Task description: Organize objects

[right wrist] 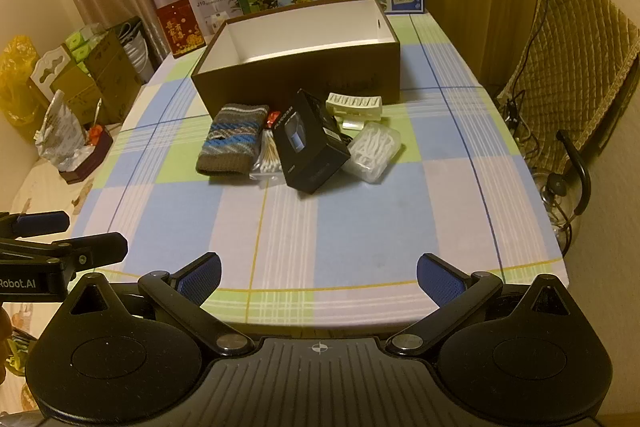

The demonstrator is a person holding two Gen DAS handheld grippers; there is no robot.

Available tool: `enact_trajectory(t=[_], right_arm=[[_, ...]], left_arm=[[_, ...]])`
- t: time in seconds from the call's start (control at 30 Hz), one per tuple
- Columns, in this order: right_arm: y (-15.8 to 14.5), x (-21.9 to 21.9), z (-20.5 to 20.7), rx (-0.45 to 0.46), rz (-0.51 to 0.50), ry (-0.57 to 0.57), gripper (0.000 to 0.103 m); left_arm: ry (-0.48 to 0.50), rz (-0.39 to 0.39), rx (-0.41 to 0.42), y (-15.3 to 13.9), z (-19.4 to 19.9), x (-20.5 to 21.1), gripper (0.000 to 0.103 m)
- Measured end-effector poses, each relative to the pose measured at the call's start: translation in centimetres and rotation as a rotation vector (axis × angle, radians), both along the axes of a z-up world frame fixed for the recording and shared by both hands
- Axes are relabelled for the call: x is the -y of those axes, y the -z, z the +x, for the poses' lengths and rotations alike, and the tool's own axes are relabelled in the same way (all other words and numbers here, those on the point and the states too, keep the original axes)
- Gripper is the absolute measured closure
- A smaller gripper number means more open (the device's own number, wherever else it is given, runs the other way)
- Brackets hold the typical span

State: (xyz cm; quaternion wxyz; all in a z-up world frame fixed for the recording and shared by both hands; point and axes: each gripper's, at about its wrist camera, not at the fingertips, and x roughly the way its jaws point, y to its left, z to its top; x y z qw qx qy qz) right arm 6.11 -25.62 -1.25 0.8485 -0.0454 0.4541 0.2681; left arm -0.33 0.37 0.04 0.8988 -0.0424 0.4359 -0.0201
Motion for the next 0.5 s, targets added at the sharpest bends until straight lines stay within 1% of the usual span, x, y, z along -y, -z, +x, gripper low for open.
enact_trajectory(t=[0.5], right_arm=[[0.03,0.02,-0.05,0.001,0.002,-0.007,0.002]], left_arm=[[0.0,0.007,-0.001,0.18,0.06,0.78,0.001]])
